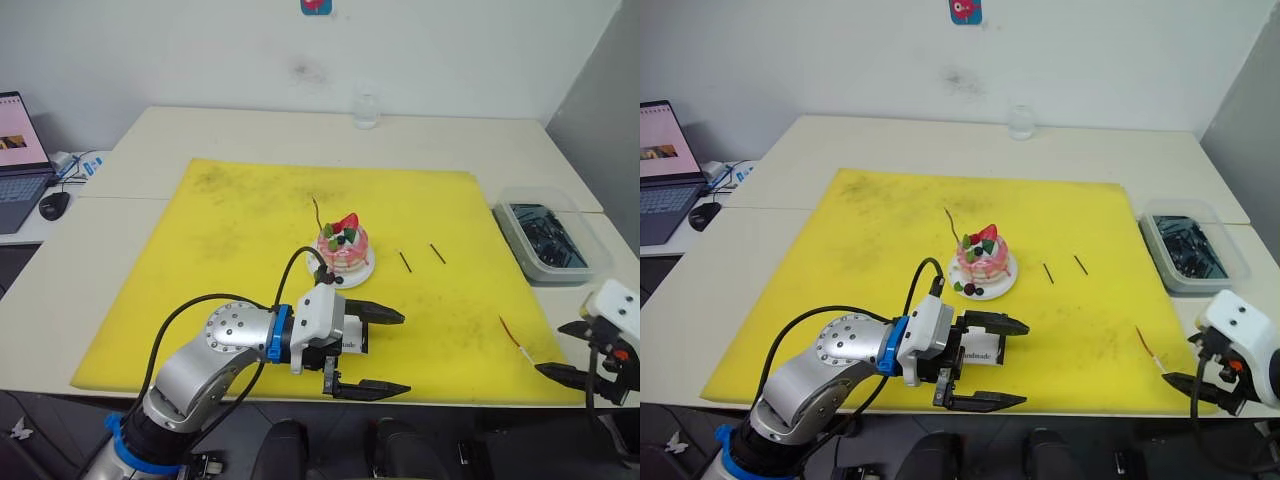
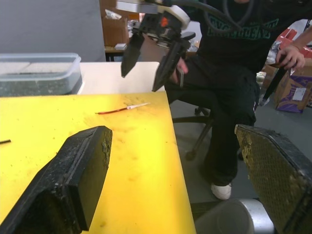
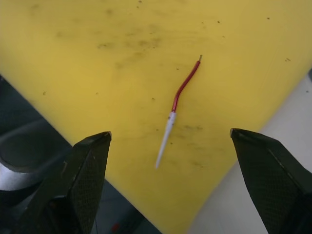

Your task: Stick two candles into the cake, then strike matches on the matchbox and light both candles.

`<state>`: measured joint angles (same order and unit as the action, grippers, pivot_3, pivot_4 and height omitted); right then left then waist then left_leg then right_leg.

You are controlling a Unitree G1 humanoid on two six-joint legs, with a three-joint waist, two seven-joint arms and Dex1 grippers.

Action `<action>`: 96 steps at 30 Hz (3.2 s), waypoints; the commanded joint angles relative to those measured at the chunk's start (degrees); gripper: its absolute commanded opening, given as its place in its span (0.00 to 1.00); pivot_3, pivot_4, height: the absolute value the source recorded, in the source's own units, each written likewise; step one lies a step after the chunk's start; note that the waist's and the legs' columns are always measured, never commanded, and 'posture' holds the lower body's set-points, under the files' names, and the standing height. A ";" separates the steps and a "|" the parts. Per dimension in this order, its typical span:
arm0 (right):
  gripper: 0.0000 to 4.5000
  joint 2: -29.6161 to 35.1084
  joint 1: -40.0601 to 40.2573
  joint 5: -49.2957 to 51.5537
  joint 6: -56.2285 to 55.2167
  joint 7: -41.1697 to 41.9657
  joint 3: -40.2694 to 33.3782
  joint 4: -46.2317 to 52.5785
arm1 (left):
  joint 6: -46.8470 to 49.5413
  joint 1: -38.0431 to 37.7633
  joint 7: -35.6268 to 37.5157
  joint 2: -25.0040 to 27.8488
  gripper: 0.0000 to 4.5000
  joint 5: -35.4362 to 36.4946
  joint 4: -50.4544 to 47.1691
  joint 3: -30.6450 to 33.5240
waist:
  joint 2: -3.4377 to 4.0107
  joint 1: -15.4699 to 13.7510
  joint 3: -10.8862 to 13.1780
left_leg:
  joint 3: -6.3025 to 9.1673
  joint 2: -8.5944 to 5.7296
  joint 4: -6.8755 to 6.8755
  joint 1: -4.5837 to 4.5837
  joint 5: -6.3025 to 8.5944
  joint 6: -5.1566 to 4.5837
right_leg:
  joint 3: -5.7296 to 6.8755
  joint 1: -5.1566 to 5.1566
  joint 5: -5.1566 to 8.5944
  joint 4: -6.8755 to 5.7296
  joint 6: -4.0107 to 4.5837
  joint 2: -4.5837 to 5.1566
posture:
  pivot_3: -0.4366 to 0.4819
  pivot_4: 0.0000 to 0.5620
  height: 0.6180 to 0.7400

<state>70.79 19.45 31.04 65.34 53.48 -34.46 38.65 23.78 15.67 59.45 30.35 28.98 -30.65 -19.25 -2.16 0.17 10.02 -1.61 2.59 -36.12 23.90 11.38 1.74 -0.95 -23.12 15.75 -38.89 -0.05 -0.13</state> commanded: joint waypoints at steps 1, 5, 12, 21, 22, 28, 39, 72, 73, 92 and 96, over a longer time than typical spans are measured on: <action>0.90 3.21 -7.53 4.03 8.56 -2.20 5.82 -1.07 | -2.32 1.90 0.35 -1.66 1.00 -1.61 -0.05 -1.99 | 0.00 -0.02 0.00 | 0.01 -0.03 0.01 0.03 0.00 0.00 | -0.01 0.00 0.00 0.01 0.00 0.02 | 0.48 0.27 1.00; 0.90 4.20 -14.05 4.01 9.46 -3.82 15.13 -3.40 | -4.20 2.32 0.31 -2.59 1.00 -4.31 0.98 -4.22 | 0.00 -0.02 0.00 | -0.03 -0.03 0.04 0.11 0.01 0.00 | 0.01 -0.02 -0.07 0.10 -0.15 0.00 | 0.48 0.27 1.00; 0.90 3.69 -19.74 1.70 7.63 -5.98 25.31 -7.47 | -4.10 2.57 -1.87 -4.55 1.00 -6.56 0.50 -5.91 | 0.01 -0.02 -0.01 | -0.02 -0.01 0.04 0.19 0.01 -0.01 | 0.02 -0.08 -0.02 0.07 -0.23 -0.02 | 0.48 0.27 1.00; 0.82 2.20 -22.19 1.46 7.54 -6.89 29.10 -8.90 | -3.87 2.20 -3.52 -5.41 1.00 -7.94 0.09 -6.98 | 0.02 -0.01 -0.01 | -0.01 0.01 0.03 0.09 0.00 -0.01 | 0.00 -0.06 -0.03 -0.02 -0.25 -0.03 | 0.48 0.27 1.00; 0.77 1.94 -22.40 1.42 7.62 -7.10 29.43 -8.87 | -3.77 2.27 -3.66 -5.59 1.00 -8.07 0.08 -7.08 | 0.02 -0.01 -0.01 | -0.01 0.01 0.03 0.10 0.00 -0.01 | 0.00 -0.06 -0.03 -0.02 -0.25 -0.03 | 0.48 0.27 1.00; 0.29 1.36 -21.82 1.60 8.21 -7.87 30.81 -7.83 | -3.22 2.49 -5.00 -6.44 1.00 -8.79 -0.32 -7.87 | 0.02 0.00 -0.02 | -0.01 0.01 0.03 0.09 0.00 -0.01 | 0.01 -0.06 -0.03 -0.02 -0.25 -0.05 | 0.48 0.27 1.00; 0.01 2.48 -24.96 3.37 10.37 -6.72 28.67 -8.13 | -4.00 1.17 -5.16 -4.71 1.00 -8.19 -0.19 -5.61 | 0.03 0.02 -0.02 | 0.00 0.03 0.02 0.08 0.00 -0.01 | 0.00 -0.05 -0.03 -0.03 -0.25 -0.06 | 0.48 0.27 1.00; 0.01 -63.23 -43.37 -15.28 -60.01 -24.40 41.17 -33.60 | 10.56 -9.56 -19.13 4.38 1.00 8.44 -6.27 27.45 | 0.02 1.35 0.01 | -0.03 0.14 0.01 0.04 -0.01 0.00 | -0.10 -0.07 -0.13 -0.11 -0.27 -0.08 | 0.48 0.27 1.00; 0.01 -64.04 -43.26 -16.17 -62.21 -24.47 41.42 -35.29 | 10.72 -9.60 -18.91 4.81 1.00 8.67 -6.13 27.59 | 0.02 1.36 0.01 | 0.00 0.15 0.03 0.03 -0.01 0.00 | -0.08 -0.07 -0.13 -0.12 -0.27 -0.10 | 0.48 0.27 1.00; 0.01 -68.37 -43.37 -21.15 -77.73 -26.85 40.80 -49.54 | 11.29 -6.83 -17.12 7.95 1.00 9.90 -4.54 26.46 | 0.03 1.41 0.01 | 0.02 0.23 0.06 -0.01 -0.01 0.01 | -0.11 -0.08 -0.15 -0.15 -0.15 -0.15 | 0.48 0.27 1.00; 0.01 -68.48 -42.89 -21.95 -79.80 -27.62 40.76 -50.35 | 11.08 -7.10 -16.54 8.15 1.00 9.67 -4.56 26.24 | 0.03 1.41 0.01 | 0.02 0.23 0.06 -0.01 -0.01 0.01 | -0.11 -0.08 -0.15 -0.15 -0.15 -0.13 | 0.48 0.27 1.00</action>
<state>2.50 -23.58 9.47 -12.82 26.28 6.91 -11.97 35.49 8.12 42.32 38.09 38.06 -34.83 6.87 -2.14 1.58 10.03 -1.59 2.82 -36.06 23.89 11.37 1.75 -1.06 -23.20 15.60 -39.04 -0.20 -0.21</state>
